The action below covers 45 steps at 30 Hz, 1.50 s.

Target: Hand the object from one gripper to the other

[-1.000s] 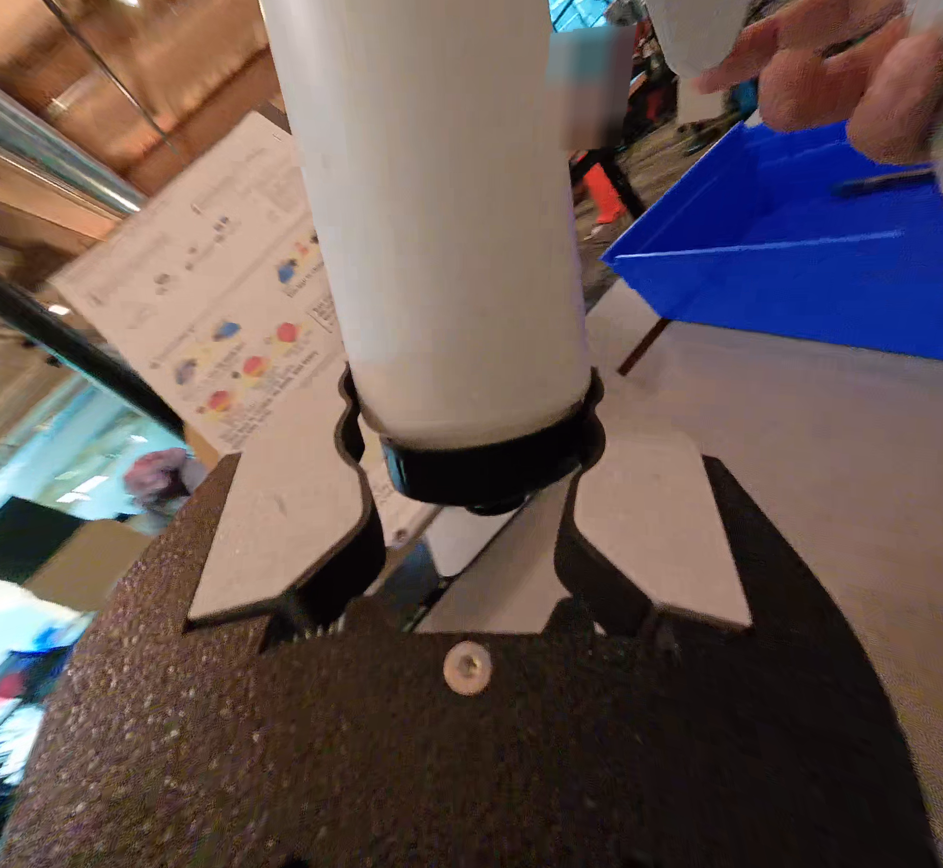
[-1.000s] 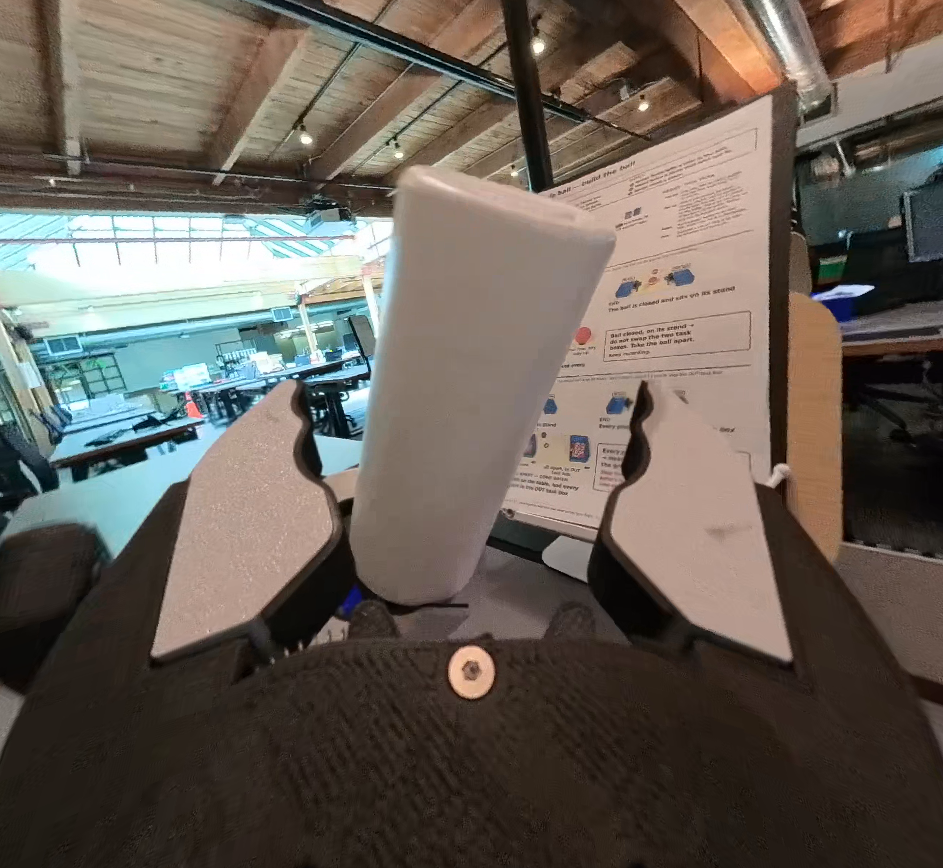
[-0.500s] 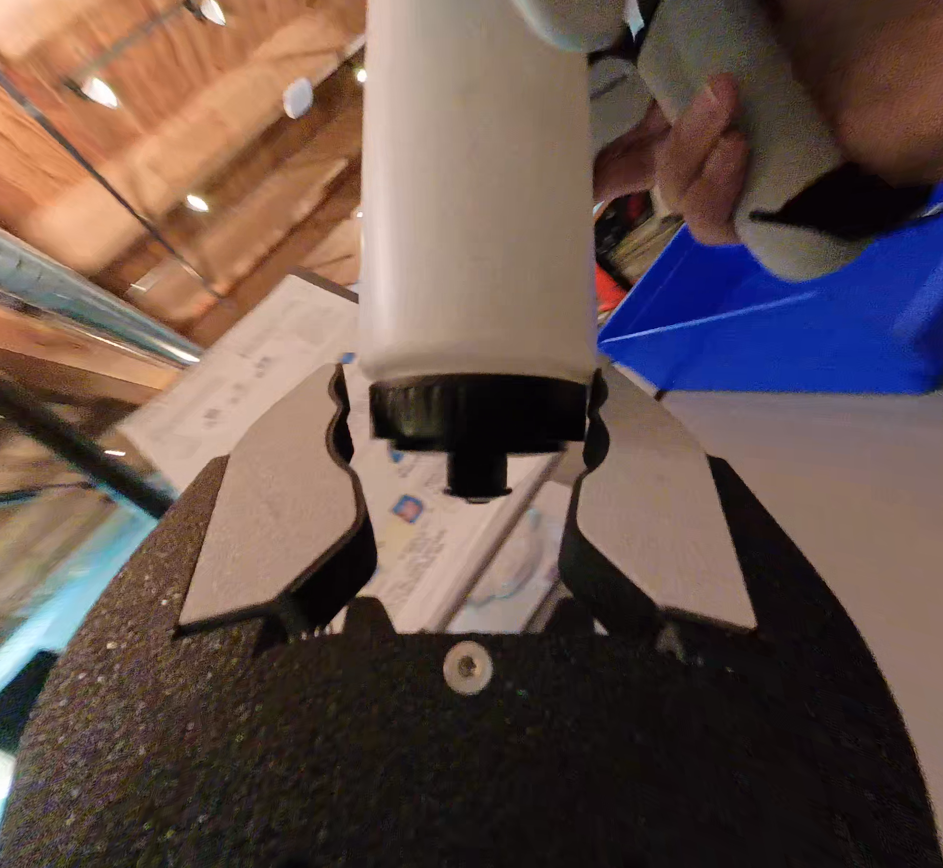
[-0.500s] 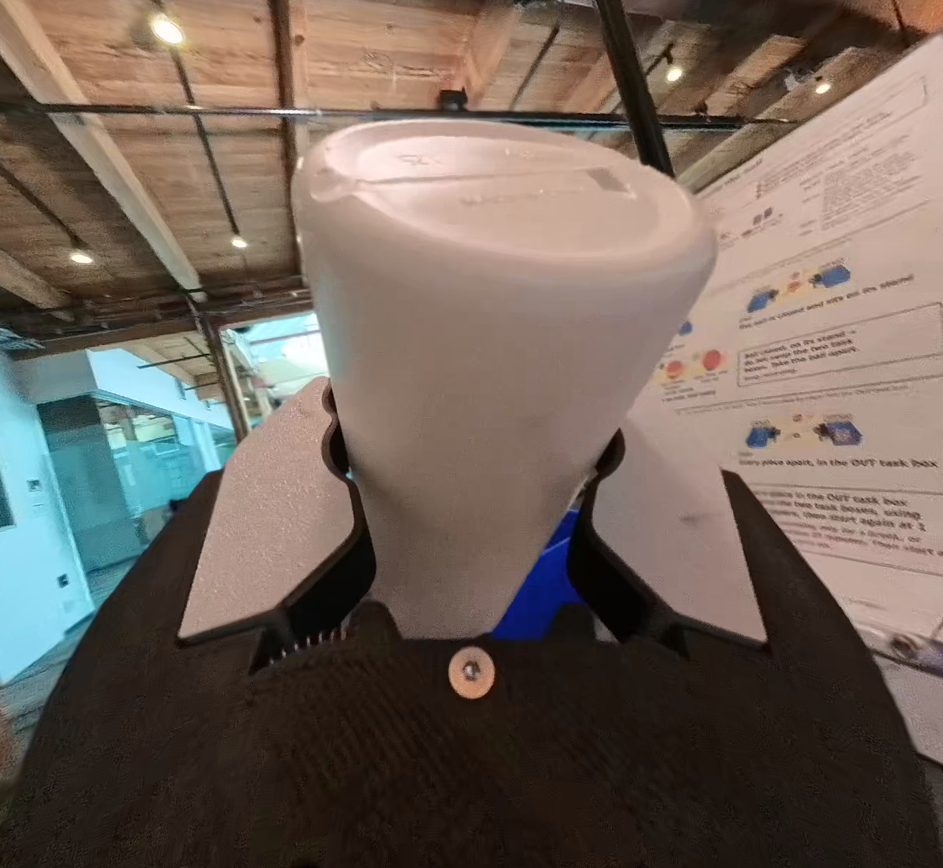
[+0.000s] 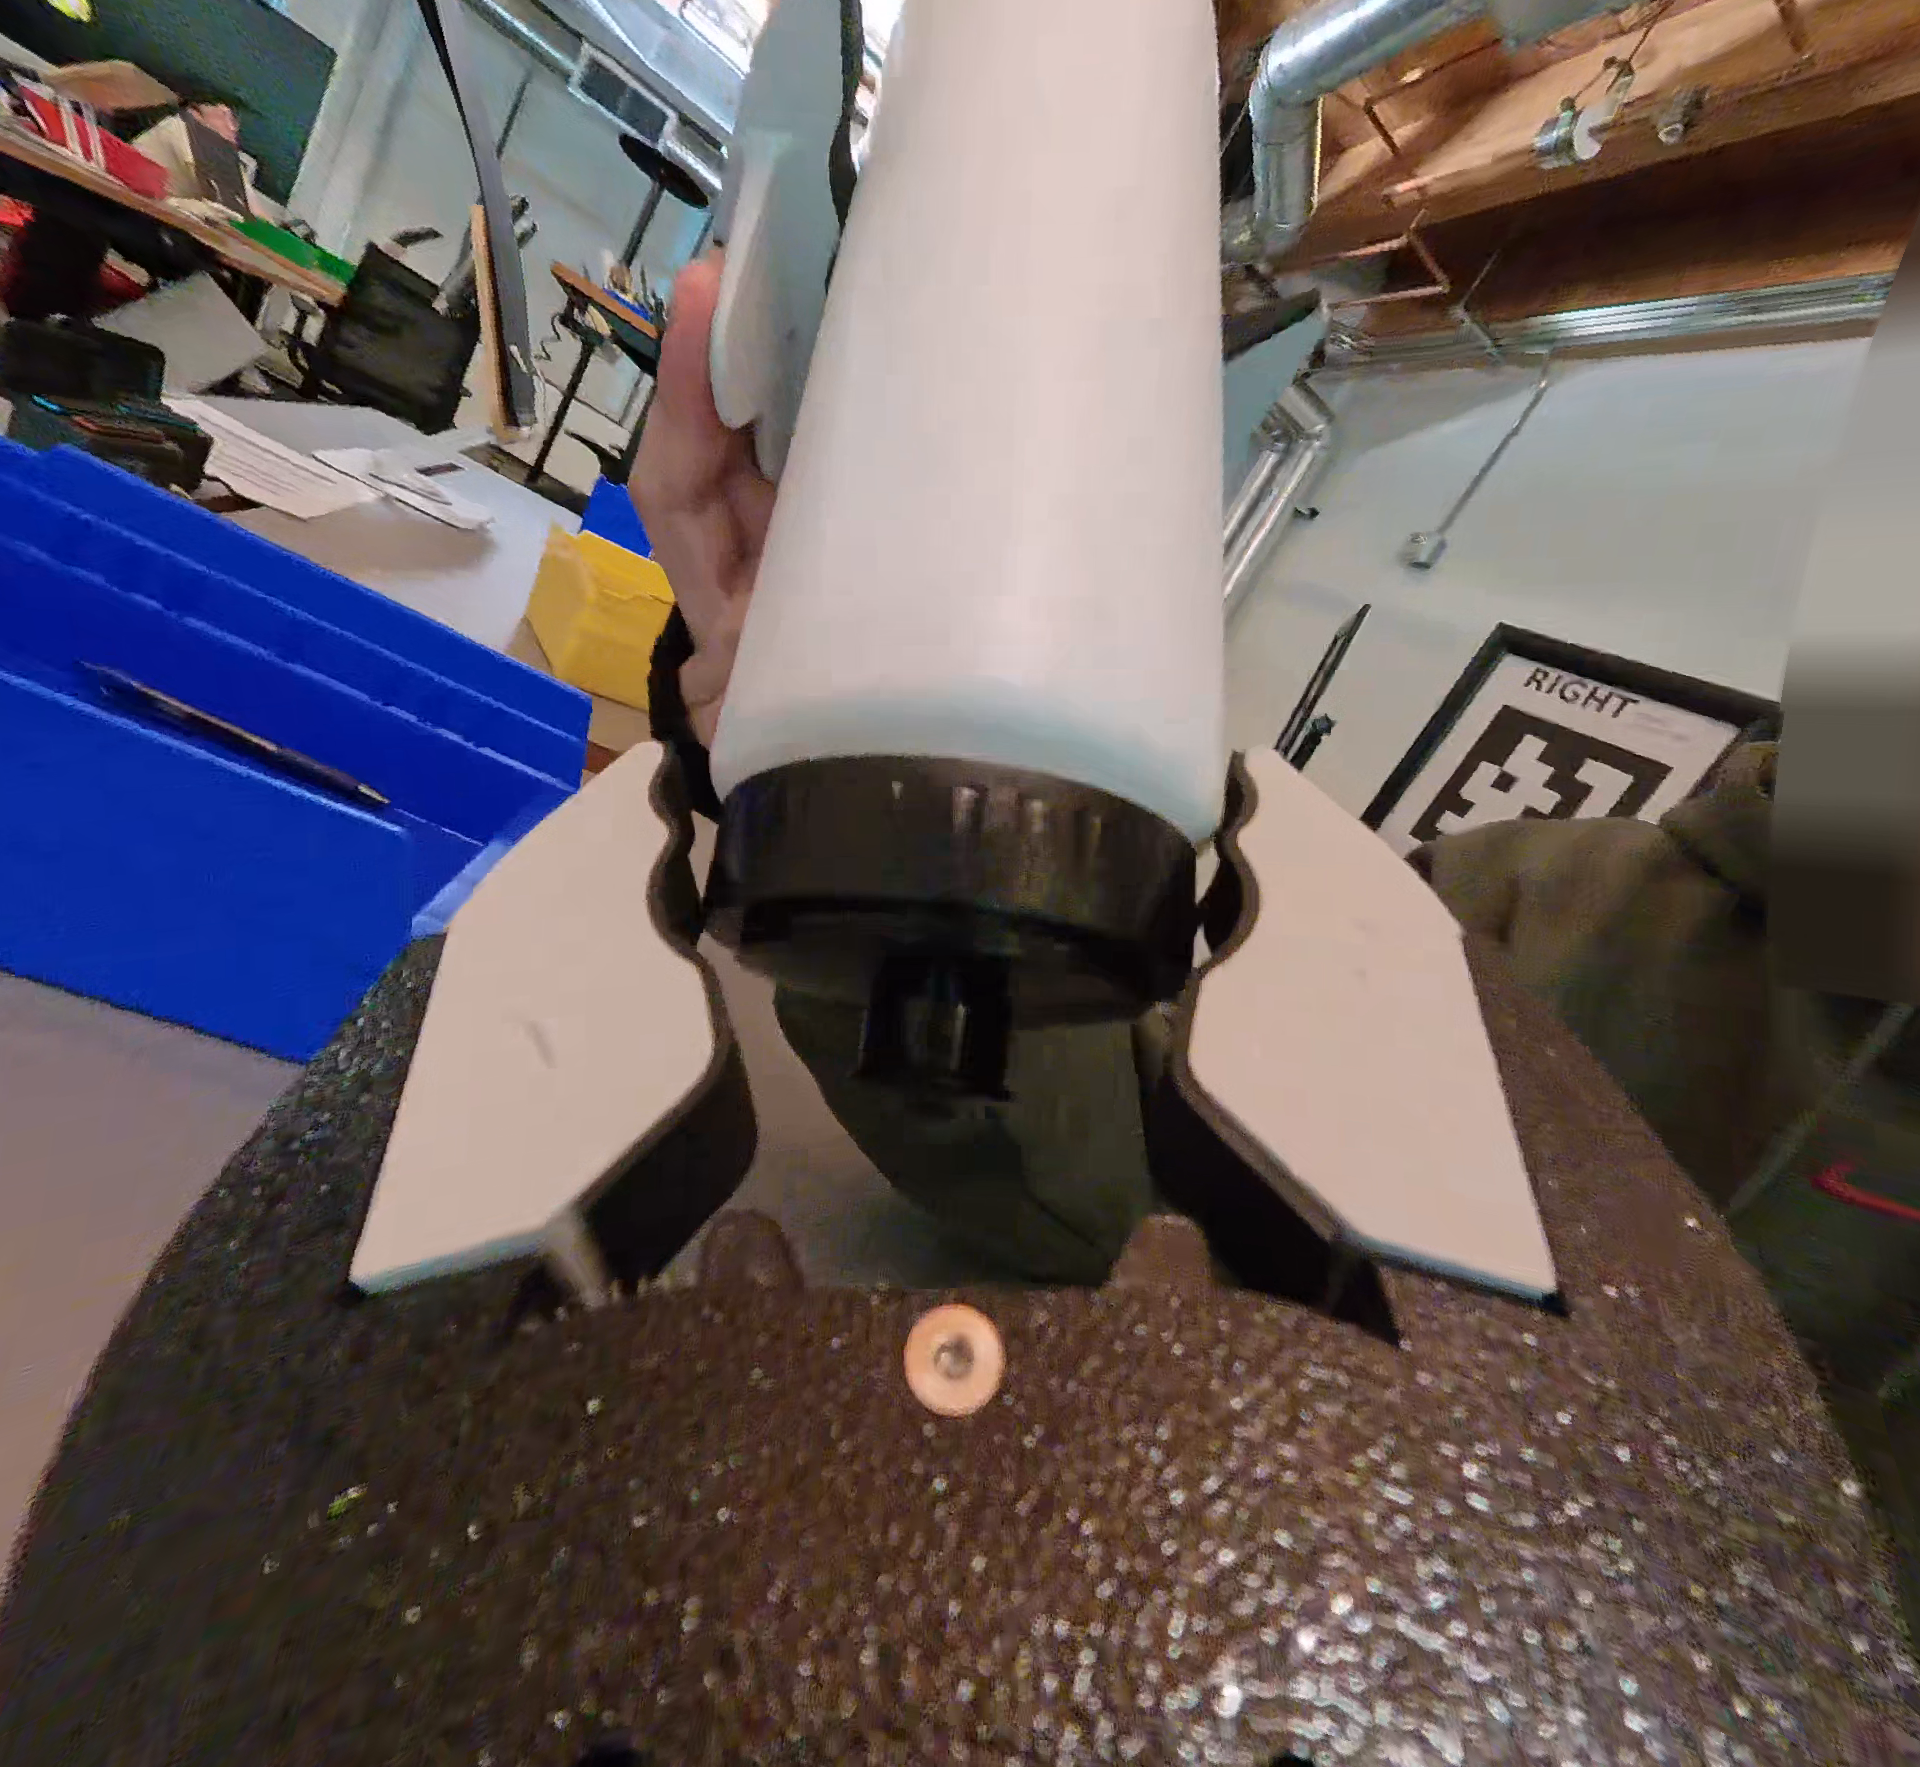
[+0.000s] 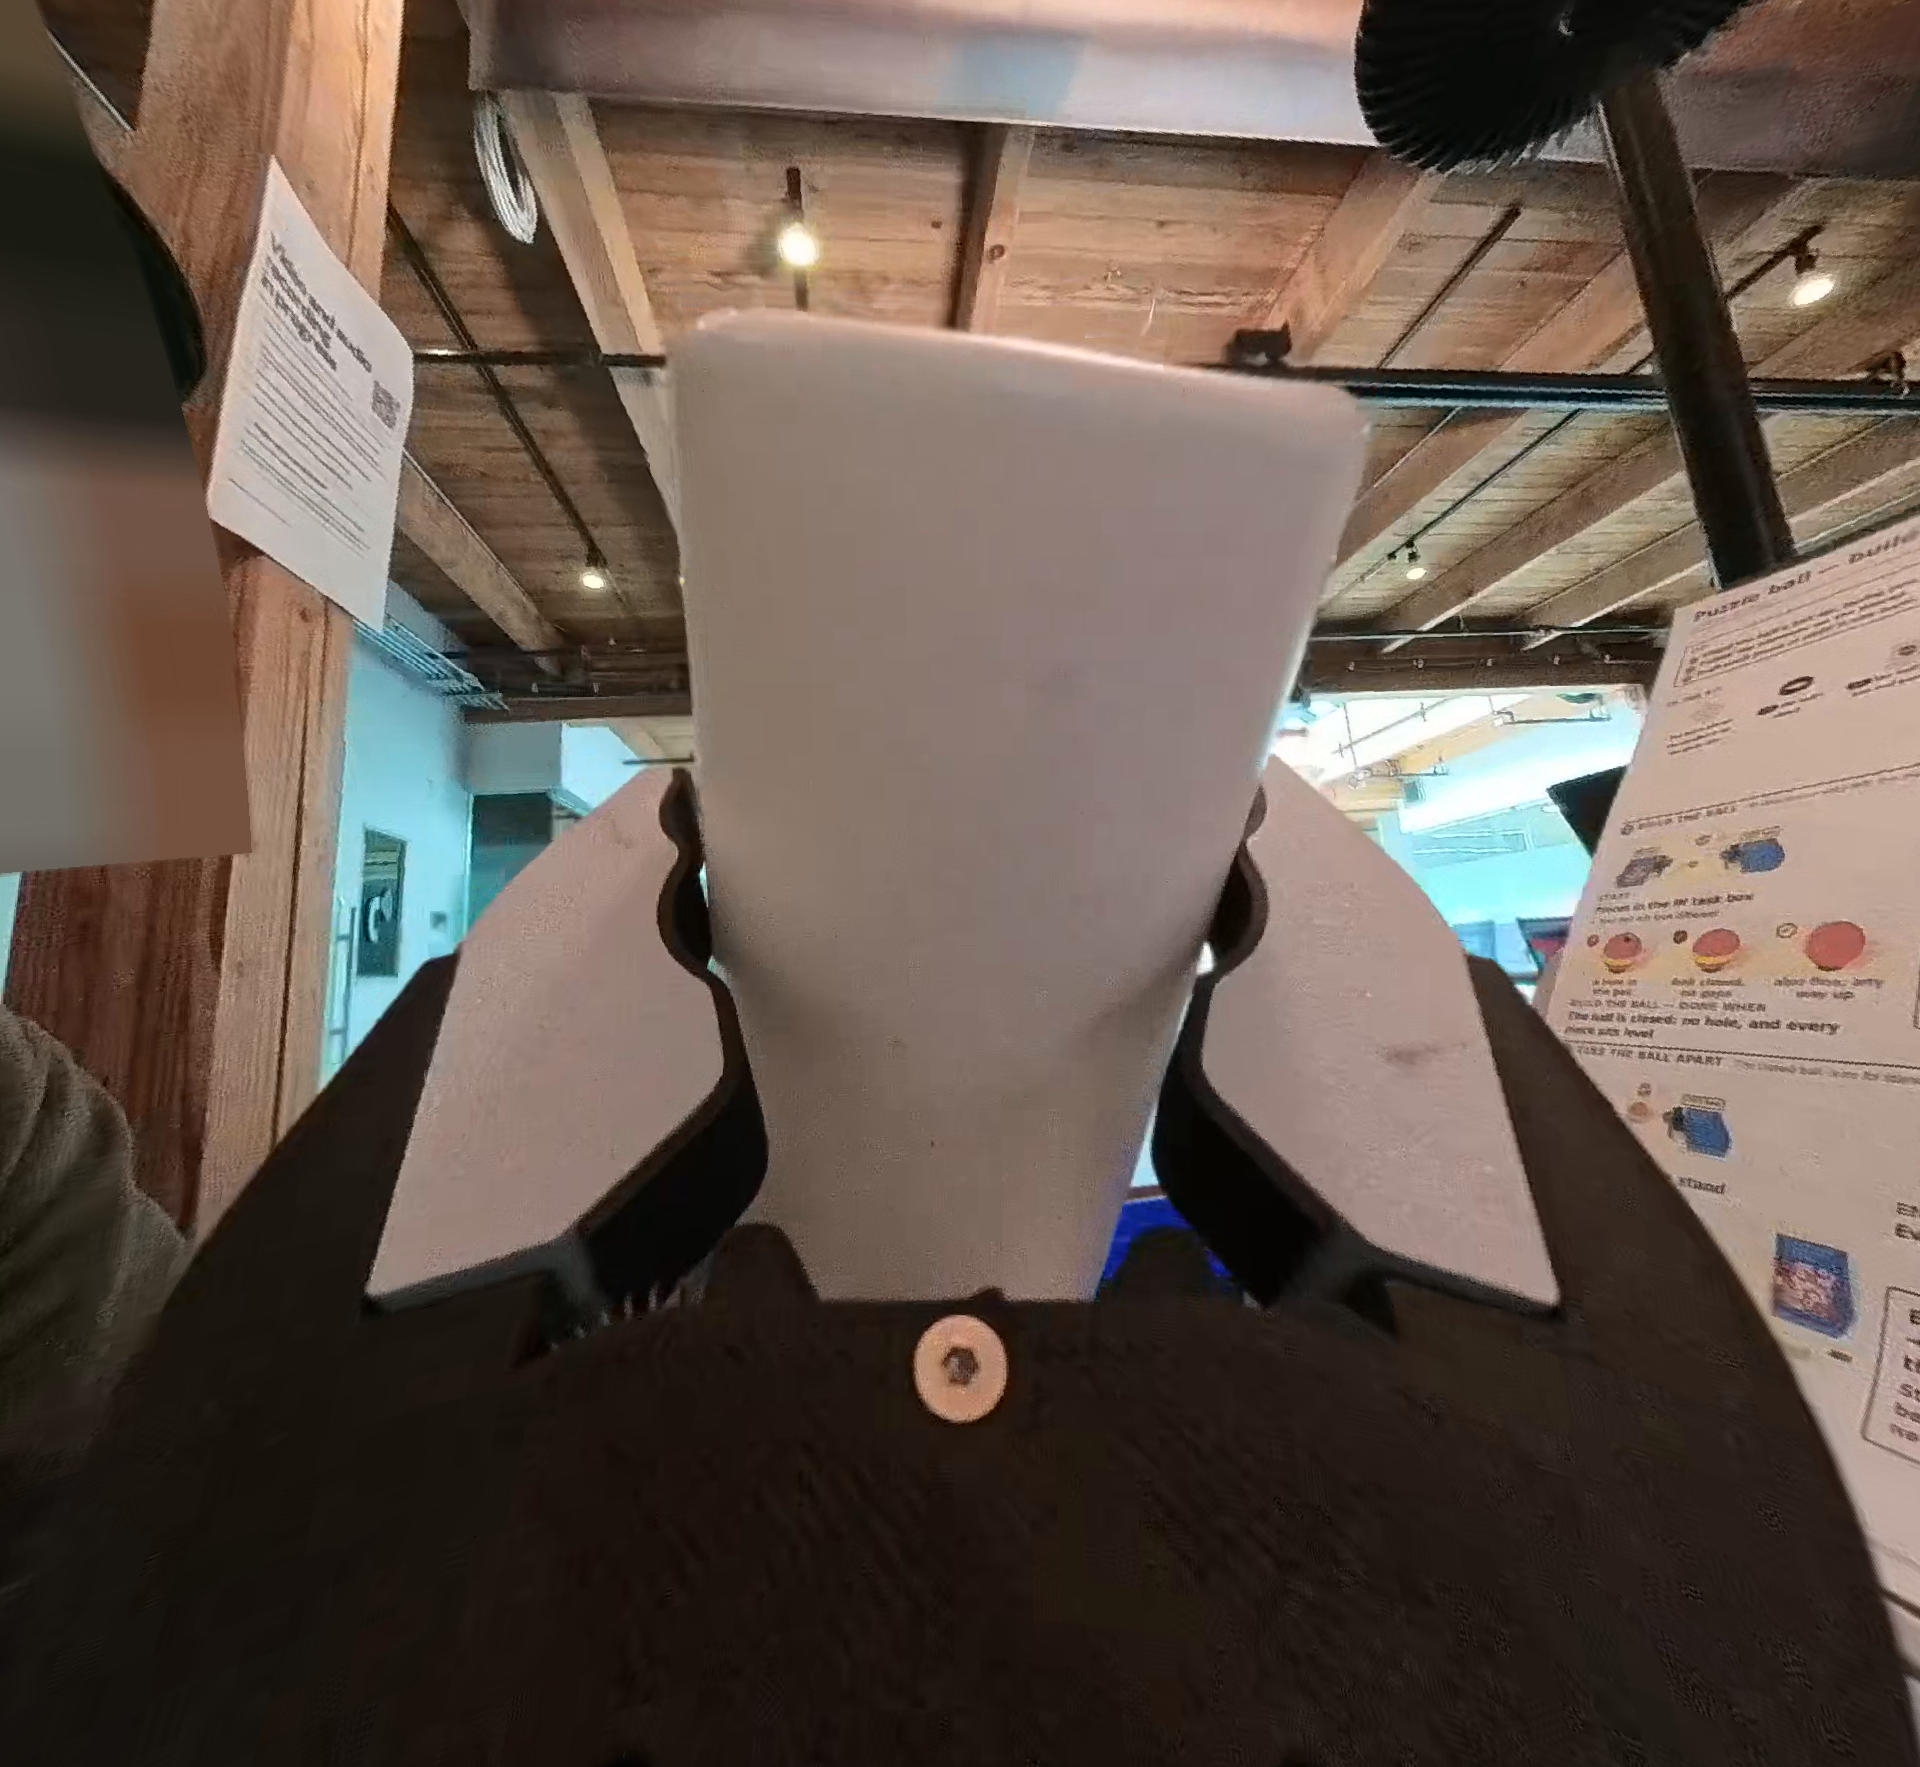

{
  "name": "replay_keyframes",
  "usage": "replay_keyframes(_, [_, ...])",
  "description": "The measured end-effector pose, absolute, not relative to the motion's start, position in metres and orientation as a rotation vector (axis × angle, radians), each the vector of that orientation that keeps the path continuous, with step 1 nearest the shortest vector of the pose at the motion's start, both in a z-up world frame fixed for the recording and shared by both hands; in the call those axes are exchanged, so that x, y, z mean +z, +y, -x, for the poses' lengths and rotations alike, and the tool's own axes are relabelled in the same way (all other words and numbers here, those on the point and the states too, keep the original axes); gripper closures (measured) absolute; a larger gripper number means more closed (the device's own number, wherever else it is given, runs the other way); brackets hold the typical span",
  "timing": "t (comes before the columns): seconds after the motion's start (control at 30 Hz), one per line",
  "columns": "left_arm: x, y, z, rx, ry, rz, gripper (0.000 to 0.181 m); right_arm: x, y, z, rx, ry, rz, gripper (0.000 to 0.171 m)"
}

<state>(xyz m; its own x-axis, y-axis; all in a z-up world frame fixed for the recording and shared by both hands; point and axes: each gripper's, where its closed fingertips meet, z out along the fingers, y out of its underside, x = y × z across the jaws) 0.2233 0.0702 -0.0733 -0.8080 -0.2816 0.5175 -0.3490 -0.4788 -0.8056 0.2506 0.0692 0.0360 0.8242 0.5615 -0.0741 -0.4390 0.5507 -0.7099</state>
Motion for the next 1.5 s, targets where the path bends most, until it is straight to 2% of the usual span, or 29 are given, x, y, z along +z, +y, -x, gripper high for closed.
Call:
replay_keyframes(0.1, [-0.062, 0.083, -0.229, 2.638, -1.393, -0.969, 0.088, 0.033, 0.073, -0.250, 0.535, -0.171, 0.826, 0.075])
replay_keyframes(0.3, [-0.063, 0.104, -0.228, 2.745, -1.678, -1.049, 0.089, 0.013, 0.084, -0.252, 0.412, -0.214, 1.012, 0.074])
replay_keyframes(0.47, [-0.059, 0.131, -0.227, 2.785, -1.839, -1.231, 0.089, -0.006, 0.100, -0.273, 0.060, -0.185, 1.204, 0.052])
replay_keyframes(0.6, [-0.052, 0.159, -0.227, 2.801, -1.970, -1.526, 0.089, -0.019, 0.101, -0.303, -0.581, -0.240, 1.403, 0.029])
replay_keyframes(0.77, [-0.053, 0.166, -0.223, 2.611, -2.220, -1.781, 0.089, -0.006, 0.100, -0.298, -1.594, -0.574, 1.236, 0.034])
replay_keyframes(0.87, [-0.055, 0.155, -0.223, 2.469, -2.314, -1.857, 0.090, -0.033, 0.129, -0.293, -1.688, -0.695, 1.282, 0.038])
replay_keyframes(0.97, [-0.061, 0.145, -0.221, 2.311, -2.450, -1.879, 0.089, -0.035, 0.135, -0.292, -1.831, -0.698, 1.200, 0.060])
replay_keyframes(1.07, [-0.059, 0.142, -0.218, 2.266, -2.471, -1.916, 0.089, -0.033, 0.133, -0.288, -1.857, -0.661, 1.130, 0.077])
replay_keyframes(1.27, [-0.032, 0.145, -0.208, 2.554, -2.396, -1.810, 0.091, -0.057, 0.150, -0.284, -1.515, -0.662, 1.336, 0.079])
replay_keyframes(1.37, [-0.006, 0.146, -0.192, 2.862, -2.468, -1.563, 0.085, -0.073, 0.158, -0.280, -1.158, -0.592, 1.481, 0.079])
replay_keyframes(1.5, [-0.002, 0.153, -0.177, 2.997, -2.499, -1.331, 0.081, -0.087, 0.162, -0.257, -0.557, -0.505, 1.639, 0.079])
